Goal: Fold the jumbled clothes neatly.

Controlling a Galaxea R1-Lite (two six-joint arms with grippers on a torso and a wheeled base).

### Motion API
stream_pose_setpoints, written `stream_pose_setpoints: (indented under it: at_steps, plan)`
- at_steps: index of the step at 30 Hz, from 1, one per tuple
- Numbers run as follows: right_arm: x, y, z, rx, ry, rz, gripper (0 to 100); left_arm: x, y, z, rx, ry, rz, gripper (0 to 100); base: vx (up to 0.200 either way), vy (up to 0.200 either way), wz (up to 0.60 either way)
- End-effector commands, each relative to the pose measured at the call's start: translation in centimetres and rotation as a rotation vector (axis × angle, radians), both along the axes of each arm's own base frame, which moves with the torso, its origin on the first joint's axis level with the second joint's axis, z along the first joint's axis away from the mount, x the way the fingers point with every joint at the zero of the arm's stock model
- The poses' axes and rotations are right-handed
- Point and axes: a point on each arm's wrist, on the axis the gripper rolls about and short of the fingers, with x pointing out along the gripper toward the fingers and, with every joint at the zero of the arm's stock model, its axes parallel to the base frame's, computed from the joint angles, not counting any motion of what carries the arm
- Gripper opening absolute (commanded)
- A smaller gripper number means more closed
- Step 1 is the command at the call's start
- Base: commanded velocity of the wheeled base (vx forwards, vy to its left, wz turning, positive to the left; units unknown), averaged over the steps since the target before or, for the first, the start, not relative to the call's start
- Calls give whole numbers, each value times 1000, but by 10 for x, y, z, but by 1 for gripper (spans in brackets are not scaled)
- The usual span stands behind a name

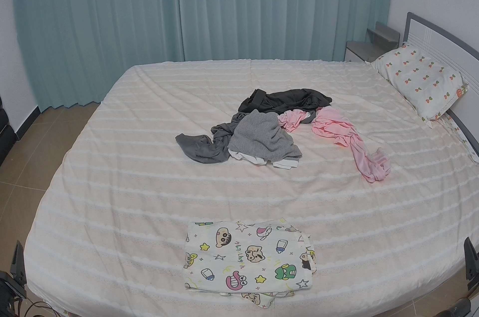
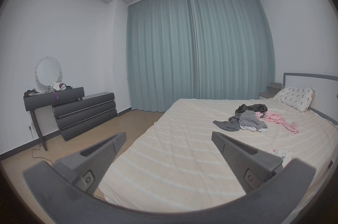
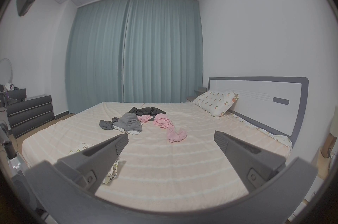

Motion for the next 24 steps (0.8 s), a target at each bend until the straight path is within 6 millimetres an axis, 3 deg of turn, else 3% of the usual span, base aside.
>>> stream_pose_setpoints:
  at_steps: [1,9,16,20,24]
  plan:
    - [7,0,-32,-9,21,24,100,-1,-1,-35,16,-4,4,100,0,0,0]
    - [8,4,-33,27,31,202,100,4,-4,-36,-9,-90,-152,100,0,0,0]
    - [7,7,-32,66,39,316,100,5,-10,-41,-6,-41,-398,100,0,0,0]
    - [7,5,-33,34,32,257,100,5,-10,-41,-5,-40,-399,100,0,0,0]
    - [7,1,-33,-97,43,46,100,5,-10,-41,-1,-42,-396,100,0,0,0]
